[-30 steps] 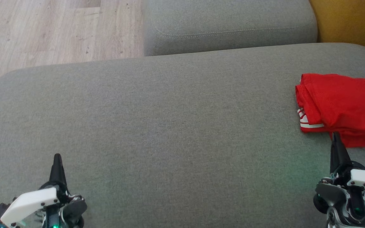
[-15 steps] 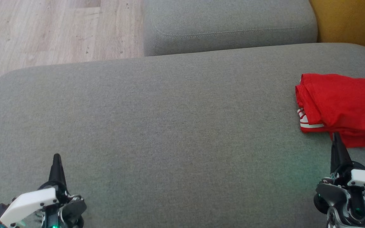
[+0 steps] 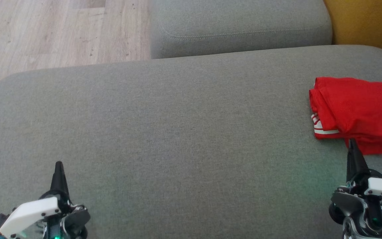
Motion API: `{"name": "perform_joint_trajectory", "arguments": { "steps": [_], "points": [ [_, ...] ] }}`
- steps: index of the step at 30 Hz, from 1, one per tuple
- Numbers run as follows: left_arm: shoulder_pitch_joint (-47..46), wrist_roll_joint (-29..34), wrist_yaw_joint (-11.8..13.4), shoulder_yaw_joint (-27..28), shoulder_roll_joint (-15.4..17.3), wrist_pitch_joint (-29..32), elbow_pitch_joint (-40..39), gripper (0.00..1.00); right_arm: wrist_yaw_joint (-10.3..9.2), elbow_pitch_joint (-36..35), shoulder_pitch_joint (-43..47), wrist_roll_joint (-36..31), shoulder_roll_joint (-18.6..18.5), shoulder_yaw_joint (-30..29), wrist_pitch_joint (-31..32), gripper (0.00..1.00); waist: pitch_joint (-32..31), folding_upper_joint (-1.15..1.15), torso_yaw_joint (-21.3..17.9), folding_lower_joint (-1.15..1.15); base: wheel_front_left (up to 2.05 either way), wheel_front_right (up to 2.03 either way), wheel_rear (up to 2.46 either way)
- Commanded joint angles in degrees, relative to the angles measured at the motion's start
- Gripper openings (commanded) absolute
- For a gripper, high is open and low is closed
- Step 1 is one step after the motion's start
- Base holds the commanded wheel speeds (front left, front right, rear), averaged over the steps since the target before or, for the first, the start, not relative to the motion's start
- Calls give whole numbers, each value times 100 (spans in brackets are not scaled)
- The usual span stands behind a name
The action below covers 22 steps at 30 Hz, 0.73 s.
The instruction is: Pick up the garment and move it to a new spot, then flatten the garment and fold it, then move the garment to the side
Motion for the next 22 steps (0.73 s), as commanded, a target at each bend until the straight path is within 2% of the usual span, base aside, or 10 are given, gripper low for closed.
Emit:
{"name": "perform_joint_trajectory", "arguments": {
  "steps": [1, 22],
  "points": [
    [-276, 57, -37, 195, 50, 41, -163, 0, -4, -178, -273, -27, -63, 97, 43, 0, 0, 0, 0, 0, 0, 0, 0],
    [-278, 82, -37, 226, 29, 66, -161, 0, -4, -176, -275, -47, -46, 74, 62, 0, 0, 0, 0, 0, 0, 0, 0]
  ]
}}
